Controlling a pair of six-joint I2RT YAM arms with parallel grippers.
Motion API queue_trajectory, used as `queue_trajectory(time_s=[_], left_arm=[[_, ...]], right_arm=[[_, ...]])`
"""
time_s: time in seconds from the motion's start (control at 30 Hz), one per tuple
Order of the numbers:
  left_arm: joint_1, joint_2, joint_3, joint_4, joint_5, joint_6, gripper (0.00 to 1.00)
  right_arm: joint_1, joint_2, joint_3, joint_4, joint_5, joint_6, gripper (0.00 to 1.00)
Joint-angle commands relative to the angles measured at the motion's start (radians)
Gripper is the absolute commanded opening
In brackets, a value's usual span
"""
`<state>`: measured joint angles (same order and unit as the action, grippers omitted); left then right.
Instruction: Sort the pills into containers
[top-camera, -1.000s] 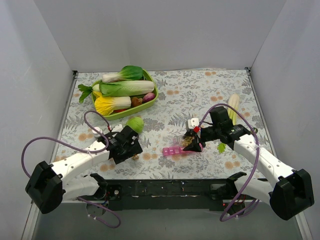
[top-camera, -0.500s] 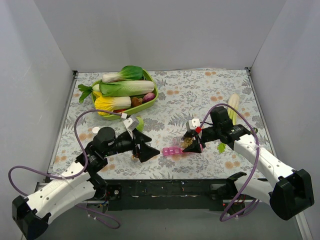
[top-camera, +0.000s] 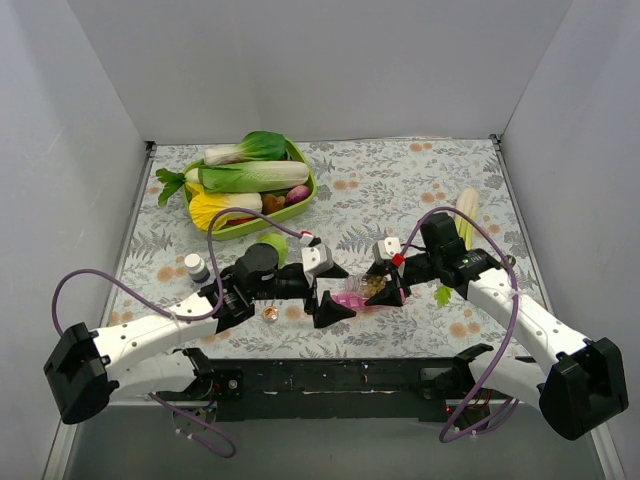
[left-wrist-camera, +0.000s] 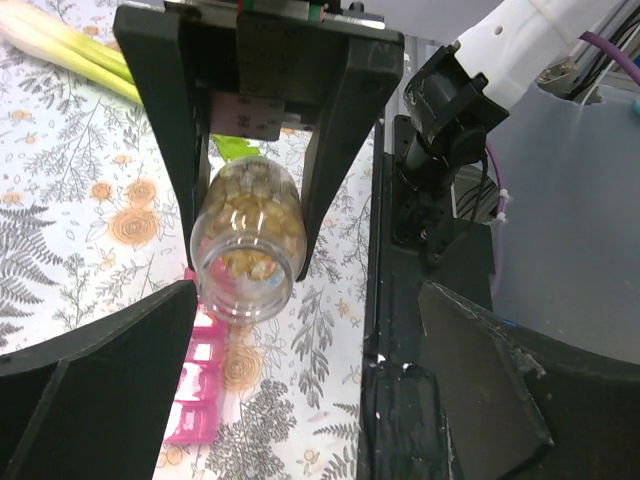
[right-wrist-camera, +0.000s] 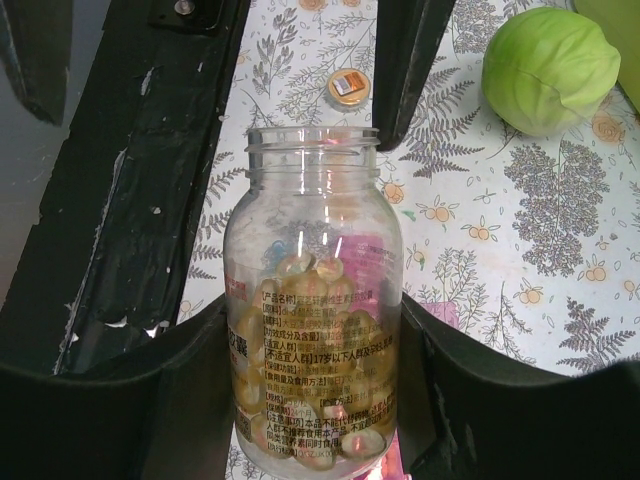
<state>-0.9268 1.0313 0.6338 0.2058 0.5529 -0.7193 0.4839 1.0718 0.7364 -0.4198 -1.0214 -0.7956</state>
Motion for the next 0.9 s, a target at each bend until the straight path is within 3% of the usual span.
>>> queue_trajectory(time_s=[0.0, 0.27, 0.5, 0.6, 0.63, 0.73, 0.77, 0.87], left_arm=[[-0.033, 0.027, 0.053, 0.067, -0.083, 0.06, 0.93], [-0.044, 0.079, 0.079, 0.054, -0.139, 0.075, 0.82], [-0.058, 0.122, 0.109, 0.026, -0.151, 0.093, 0.66], [-0.06, 0.128, 0.112, 0.026, -0.146, 0.093, 0.48], [-0.06, 0.128, 0.113, 0.024, -0.146, 0.092, 0.35], [-0.06, 0.128, 0.113, 0.024, -0.148, 0.078, 0.17], [-0.058, 0.127, 0.112, 0.023, -0.149, 0.075, 0.03], [-0.06, 0.121, 0.107, 0.02, -0.156, 0.044, 0.0]], right_arm=[[-0.004, -0.006, 0.003, -0.001, -0.036, -0.005, 0.03], [-0.005, -0.006, 0.004, 0.001, -0.037, -0.002, 0.04], [-0.004, -0.004, 0.004, 0.003, -0.037, 0.002, 0.04], [-0.004, -0.004, 0.003, 0.004, -0.036, 0.001, 0.04], [-0.005, -0.004, 0.003, 0.004, -0.036, 0.001, 0.04], [-0.005, -0.004, 0.001, 0.004, -0.036, 0.002, 0.05], [-0.005, -0.004, 0.001, 0.004, -0.036, 0.002, 0.06], [-0.004, -0.007, 0.001, 0.006, -0.036, 0.006, 0.09]])
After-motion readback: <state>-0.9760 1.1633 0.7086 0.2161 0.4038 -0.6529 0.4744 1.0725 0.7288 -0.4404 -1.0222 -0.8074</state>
